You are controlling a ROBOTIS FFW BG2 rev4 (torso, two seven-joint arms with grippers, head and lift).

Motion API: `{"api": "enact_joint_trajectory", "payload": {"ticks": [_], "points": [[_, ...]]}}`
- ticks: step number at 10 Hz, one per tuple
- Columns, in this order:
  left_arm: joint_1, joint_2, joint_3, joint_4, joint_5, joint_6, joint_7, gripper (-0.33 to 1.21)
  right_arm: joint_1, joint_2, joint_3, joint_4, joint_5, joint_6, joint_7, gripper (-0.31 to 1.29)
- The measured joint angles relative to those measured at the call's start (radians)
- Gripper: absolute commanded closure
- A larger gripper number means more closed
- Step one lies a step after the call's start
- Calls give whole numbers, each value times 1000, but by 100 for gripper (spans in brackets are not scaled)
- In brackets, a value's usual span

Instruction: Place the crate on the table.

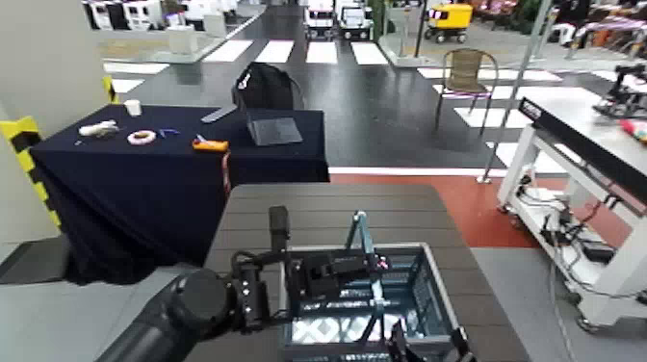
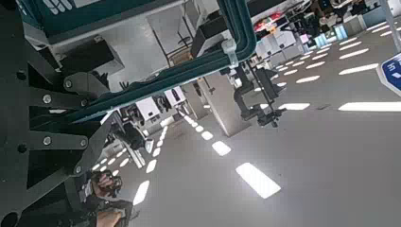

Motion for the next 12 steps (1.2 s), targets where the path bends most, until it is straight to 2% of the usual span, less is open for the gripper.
{"api": "enact_joint_trajectory", "payload": {"ticks": [4, 7, 12], "points": [[-109, -30, -76, 177, -43, -94, -86, 119, -5, -2, 7, 6, -6, -7, 0, 14], [-157, -49, -112, 280, -61, -141, -115, 119, -11, -5, 15, 9, -12, -12, 0, 14], [-188, -66, -154, 353, -67, -180, -140, 113, -14, -6, 19, 12, -17, -25, 0, 14]]}}
